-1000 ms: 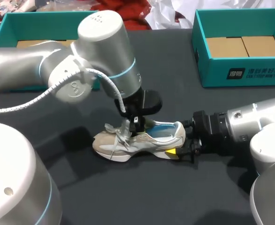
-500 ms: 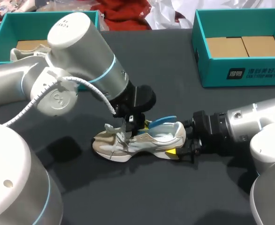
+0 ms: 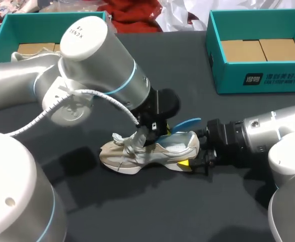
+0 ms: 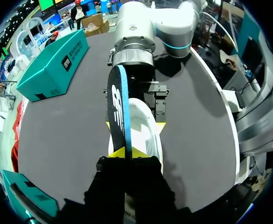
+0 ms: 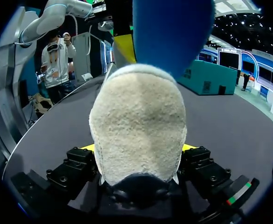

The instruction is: Take the shoe out of the shoebox, open the shoe tongue, remove and reinsert the insole, then place the shoe into the shoebox

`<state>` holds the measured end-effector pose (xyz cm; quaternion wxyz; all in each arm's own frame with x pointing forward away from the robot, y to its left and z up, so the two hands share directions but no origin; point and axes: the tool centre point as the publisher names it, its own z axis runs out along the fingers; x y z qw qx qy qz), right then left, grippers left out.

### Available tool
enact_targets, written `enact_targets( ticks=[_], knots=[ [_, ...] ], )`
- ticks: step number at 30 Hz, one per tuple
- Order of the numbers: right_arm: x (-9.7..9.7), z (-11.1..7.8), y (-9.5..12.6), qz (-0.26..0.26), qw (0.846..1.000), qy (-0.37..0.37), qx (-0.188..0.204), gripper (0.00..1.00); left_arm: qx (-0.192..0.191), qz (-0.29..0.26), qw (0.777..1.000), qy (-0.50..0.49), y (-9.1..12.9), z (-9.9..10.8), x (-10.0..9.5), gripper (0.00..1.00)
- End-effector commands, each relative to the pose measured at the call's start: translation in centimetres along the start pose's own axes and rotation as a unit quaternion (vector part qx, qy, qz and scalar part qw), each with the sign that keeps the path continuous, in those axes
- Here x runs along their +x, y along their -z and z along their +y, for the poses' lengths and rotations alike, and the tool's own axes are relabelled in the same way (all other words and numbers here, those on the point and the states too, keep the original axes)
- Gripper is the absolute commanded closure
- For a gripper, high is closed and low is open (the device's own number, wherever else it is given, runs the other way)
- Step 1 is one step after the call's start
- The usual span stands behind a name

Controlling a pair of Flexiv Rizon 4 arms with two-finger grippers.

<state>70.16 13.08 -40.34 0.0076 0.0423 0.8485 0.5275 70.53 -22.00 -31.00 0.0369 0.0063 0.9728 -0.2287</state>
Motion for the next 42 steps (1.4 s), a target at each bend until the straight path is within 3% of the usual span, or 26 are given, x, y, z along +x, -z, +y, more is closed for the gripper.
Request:
enact_targets(
  ticks=[1, 5, 10, 23, 31, 42],
  knots=[
    [0.2, 0.0, 0.0, -0.001, 1.000, 0.000, 0.002, 1.00, -0.008, -0.002, 1.000, 0.001, -0.6, -0.8, 0.0, 1.00],
    [0.2, 0.0, 0.0, -0.001, 1.000, 0.000, 0.002, 1.00, -0.005, -0.010, 1.000, -0.001, -0.3, -0.7, 0.4, 0.72],
    [0.2, 0.0, 0.0, -0.001, 1.000, 0.000, 0.002, 1.00, 0.005, -0.030, 1.000, 0.003, 0.3, -0.4, 0.8, 0.61],
    [0.2, 0.0, 0.0, -0.001, 1.000, 0.000, 0.002, 1.00, 0.044, -0.042, 0.998, -0.005, 0.3, -0.4, 1.3, 0.48],
    [0.2, 0.0, 0.0, -0.001, 1.000, 0.000, 0.002, 1.00, 0.064, -0.064, 0.996, -0.007, -0.4, -0.9, 1.7, 0.49],
    [0.2, 0.0, 0.0, -0.001, 1.000, 0.000, 0.002, 1.00, 0.075, -0.066, 0.995, -0.015, -1.8, -1.4, 1.5, 0.37]
  ],
)
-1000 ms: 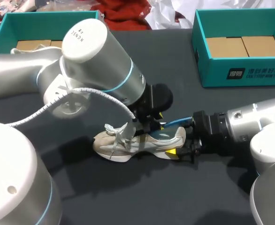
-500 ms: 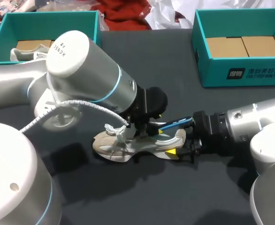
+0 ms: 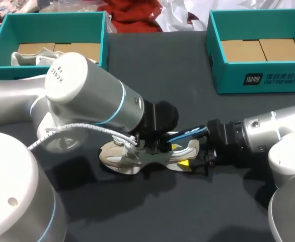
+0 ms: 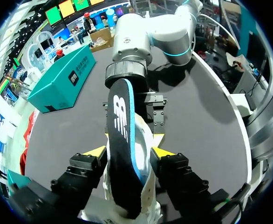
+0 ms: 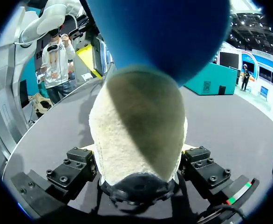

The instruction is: Take the shoe out of the shoebox, open the shoe tongue, remove and reinsert the insole, then place the shoe into the shoebox

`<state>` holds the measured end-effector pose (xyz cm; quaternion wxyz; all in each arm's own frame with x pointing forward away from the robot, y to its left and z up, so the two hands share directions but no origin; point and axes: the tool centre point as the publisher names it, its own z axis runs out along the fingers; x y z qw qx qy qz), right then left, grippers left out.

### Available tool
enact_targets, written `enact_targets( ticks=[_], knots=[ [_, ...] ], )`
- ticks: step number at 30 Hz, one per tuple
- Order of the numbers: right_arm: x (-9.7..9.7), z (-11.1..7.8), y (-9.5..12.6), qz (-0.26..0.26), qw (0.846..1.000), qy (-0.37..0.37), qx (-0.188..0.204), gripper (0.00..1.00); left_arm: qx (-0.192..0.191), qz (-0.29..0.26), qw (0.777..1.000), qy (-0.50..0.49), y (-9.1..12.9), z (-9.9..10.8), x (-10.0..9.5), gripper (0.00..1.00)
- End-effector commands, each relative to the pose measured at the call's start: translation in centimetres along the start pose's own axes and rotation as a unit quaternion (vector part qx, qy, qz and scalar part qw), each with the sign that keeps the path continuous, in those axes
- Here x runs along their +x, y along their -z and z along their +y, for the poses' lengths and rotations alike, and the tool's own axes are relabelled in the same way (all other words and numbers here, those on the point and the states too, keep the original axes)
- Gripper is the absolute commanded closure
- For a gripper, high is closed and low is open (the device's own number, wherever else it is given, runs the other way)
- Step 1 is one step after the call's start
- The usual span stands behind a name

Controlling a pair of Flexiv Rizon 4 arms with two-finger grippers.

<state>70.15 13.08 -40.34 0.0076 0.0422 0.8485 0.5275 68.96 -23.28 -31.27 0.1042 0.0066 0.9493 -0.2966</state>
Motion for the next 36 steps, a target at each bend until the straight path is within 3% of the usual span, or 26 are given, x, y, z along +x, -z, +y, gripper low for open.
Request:
enact_targets(
  ticks=[1, 7, 18, 21, 23, 36],
  knots=[
    [0.2, 0.0, 0.0, -0.001, 1.000, 0.000, 0.002, 1.00, 0.004, 0.001, 1.000, -0.002, -1.3, -0.2, 0.0, 0.37],
    [0.2, 0.0, 0.0, -0.001, 1.000, 0.000, 0.002, 1.00, 0.005, 0.002, 1.000, -0.008, -2.2, -0.3, 0.0, 0.39],
    [0.2, 0.0, 0.0, -0.001, 1.000, 0.000, 0.002, 1.00, -0.003, 0.017, 1.000, 0.001, -4.0, -0.7, -1.1, 0.56],
    [0.2, 0.0, 0.0, -0.001, 1.000, 0.000, 0.002, 1.00, -0.002, 0.024, 1.000, 0.004, -4.1, -0.8, -1.4, 0.70],
    [0.2, 0.0, 0.0, -0.001, 1.000, 0.000, 0.002, 1.00, -0.001, 0.026, 1.000, 0.006, -4.0, -1.0, -1.6, 1.00],
    [0.2, 0.0, 0.0, -0.001, 1.000, 0.000, 0.002, 1.00, 0.004, 0.069, 0.997, 0.038, -1.4, -4.0, -1.8, 1.00]
  ],
)
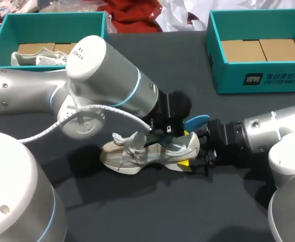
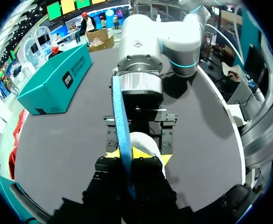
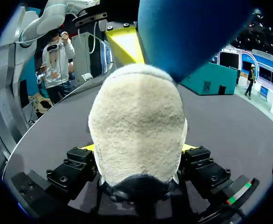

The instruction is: Take the shoe out of the shoebox, open the shoe tongue, remove and reinsert the insole, then place the shoe into the shoebox

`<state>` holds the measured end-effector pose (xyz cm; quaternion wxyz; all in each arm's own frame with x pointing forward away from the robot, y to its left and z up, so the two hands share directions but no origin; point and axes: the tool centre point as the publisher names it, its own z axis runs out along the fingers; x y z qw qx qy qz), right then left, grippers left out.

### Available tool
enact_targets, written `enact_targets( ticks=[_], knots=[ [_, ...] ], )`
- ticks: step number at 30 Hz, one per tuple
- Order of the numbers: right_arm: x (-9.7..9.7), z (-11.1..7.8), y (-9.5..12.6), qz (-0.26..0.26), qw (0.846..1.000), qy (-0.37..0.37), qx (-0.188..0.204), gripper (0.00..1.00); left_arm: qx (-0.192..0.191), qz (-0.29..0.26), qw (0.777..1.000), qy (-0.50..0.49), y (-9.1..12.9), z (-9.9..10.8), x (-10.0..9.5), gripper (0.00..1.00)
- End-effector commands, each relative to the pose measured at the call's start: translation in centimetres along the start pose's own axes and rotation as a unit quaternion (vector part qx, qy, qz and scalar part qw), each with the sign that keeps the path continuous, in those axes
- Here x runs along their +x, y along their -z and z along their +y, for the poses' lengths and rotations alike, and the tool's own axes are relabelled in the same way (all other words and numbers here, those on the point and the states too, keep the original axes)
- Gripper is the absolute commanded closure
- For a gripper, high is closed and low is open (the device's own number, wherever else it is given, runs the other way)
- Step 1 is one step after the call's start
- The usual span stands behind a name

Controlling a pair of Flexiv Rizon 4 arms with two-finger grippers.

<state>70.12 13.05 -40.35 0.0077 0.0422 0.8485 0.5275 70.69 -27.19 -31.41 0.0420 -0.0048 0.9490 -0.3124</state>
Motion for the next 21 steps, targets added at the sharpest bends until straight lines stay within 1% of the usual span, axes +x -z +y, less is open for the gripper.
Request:
enact_targets(
  ticks=[1, 4, 10, 17, 18, 21],
  knots=[
    [0.1, 0.0, 0.0, -0.001, 1.000, -0.001, 0.002, 1.00, -0.010, 0.019, 1.000, 0.010, 1.4, -1.3, -0.1, 1.00],
    [0.1, 0.0, 0.0, -0.001, 1.000, -0.001, 0.002, 1.00, -0.007, 0.038, 0.999, 0.021, 2.2, -2.5, 0.2, 1.00],
    [0.1, 0.0, 0.0, -0.001, 1.000, -0.001, 0.002, 1.00, 0.014, 0.082, 0.996, 0.028, 4.1, -4.4, 0.8, 1.00],
    [0.1, 0.0, 0.0, -0.001, 1.000, -0.001, 0.002, 1.00, 0.042, 0.124, 0.991, 0.021, 7.6, -7.6, 2.2, 1.00],
    [0.1, 0.0, 0.0, -0.001, 1.000, -0.001, 0.002, 1.00, 0.056, 0.141, 0.988, 0.003, 8.3, -8.2, 2.4, 1.00],
    [0.1, 0.0, 0.0, -0.001, 1.000, -0.001, 0.002, 1.00, 0.056, 0.141, 0.988, 0.003, 8.3, -8.2, 2.4, 1.00]
  ],
)
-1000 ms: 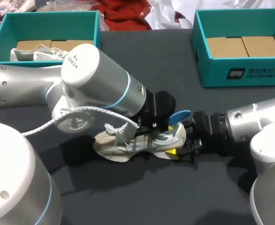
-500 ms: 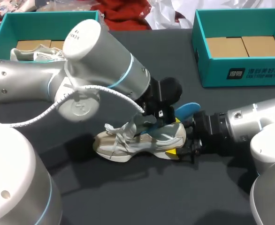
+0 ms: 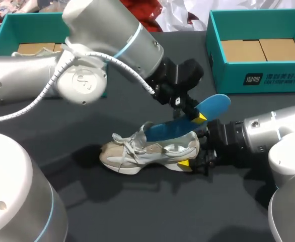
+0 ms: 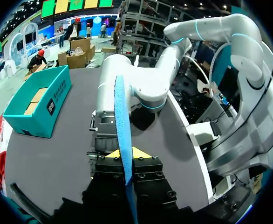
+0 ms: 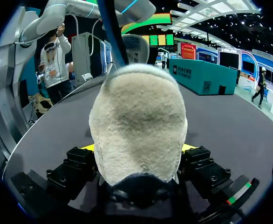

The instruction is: Take the shoe out of the shoebox, open the shoe tongue, remove and reinsert the insole, then place the shoe into the shoebox

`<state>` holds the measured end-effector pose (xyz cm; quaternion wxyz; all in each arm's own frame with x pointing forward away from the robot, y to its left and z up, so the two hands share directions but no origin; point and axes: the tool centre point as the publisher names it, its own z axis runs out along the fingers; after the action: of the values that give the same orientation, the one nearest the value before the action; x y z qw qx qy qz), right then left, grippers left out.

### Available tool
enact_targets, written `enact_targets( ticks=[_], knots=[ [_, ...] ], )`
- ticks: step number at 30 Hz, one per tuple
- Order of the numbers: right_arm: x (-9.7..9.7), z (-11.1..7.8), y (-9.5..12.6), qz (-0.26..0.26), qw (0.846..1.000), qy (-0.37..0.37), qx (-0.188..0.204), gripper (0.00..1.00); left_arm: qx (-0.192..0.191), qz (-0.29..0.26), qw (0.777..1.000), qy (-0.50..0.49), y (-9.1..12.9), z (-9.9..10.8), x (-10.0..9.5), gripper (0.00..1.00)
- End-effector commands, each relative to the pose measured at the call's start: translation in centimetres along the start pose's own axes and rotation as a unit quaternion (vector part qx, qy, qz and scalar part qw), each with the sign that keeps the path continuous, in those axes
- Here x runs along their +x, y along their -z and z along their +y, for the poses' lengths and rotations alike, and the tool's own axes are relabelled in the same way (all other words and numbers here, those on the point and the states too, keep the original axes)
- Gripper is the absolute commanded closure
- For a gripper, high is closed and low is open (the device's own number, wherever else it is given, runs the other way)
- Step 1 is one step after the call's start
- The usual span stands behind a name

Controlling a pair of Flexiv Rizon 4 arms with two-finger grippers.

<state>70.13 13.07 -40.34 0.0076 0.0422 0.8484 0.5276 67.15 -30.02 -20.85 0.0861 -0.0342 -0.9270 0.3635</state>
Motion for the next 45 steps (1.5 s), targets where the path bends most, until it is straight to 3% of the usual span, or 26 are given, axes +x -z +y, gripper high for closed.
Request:
enact_targets(
  ticks=[1, 14, 19, 27, 41, 43, 45],
  knots=[
    [0.1, 0.0, 0.0, -0.001, 1.000, -0.001, 0.002, 1.00, 0.000, 0.008, 1.000, -0.002, 1.4, 0.2, -0.1, 1.00],
    [0.1, 0.0, 0.0, -0.001, 1.000, -0.001, 0.002, 1.00, 0.000, 0.008, 1.000, -0.002, 1.4, 0.2, -0.1, 1.00],
    [0.1, 0.0, 0.0, -0.001, 1.000, -0.001, 0.002, 1.00, 0.128, -0.006, 0.991, 0.033, 6.1, -1.4, 0.7, 1.00],
    [0.1, 0.0, 0.0, -0.001, 1.000, -0.001, 0.002, 1.00, 0.273, 0.000, 0.960, 0.058, 12.9, -4.5, 3.5, 1.00],
    [0.1, 0.0, 0.0, -0.001, 1.000, -0.001, 0.002, 1.00, 0.273, 0.000, 0.960, 0.058, 12.9, -4.5, 3.5, 1.00],
    [0.1, 0.0, 0.0, -0.001, 1.000, -0.001, 0.002, 1.00, 0.324, 0.020, 0.941, 0.094, 14.6, -4.4, 4.1, 1.00],
    [0.1, 0.0, 0.0, -0.001, 1.000, -0.001, 0.002, 1.00, 0.341, 0.008, 0.936, 0.083, 16.1, -5.2, 4.9, 1.00]
  ],
)
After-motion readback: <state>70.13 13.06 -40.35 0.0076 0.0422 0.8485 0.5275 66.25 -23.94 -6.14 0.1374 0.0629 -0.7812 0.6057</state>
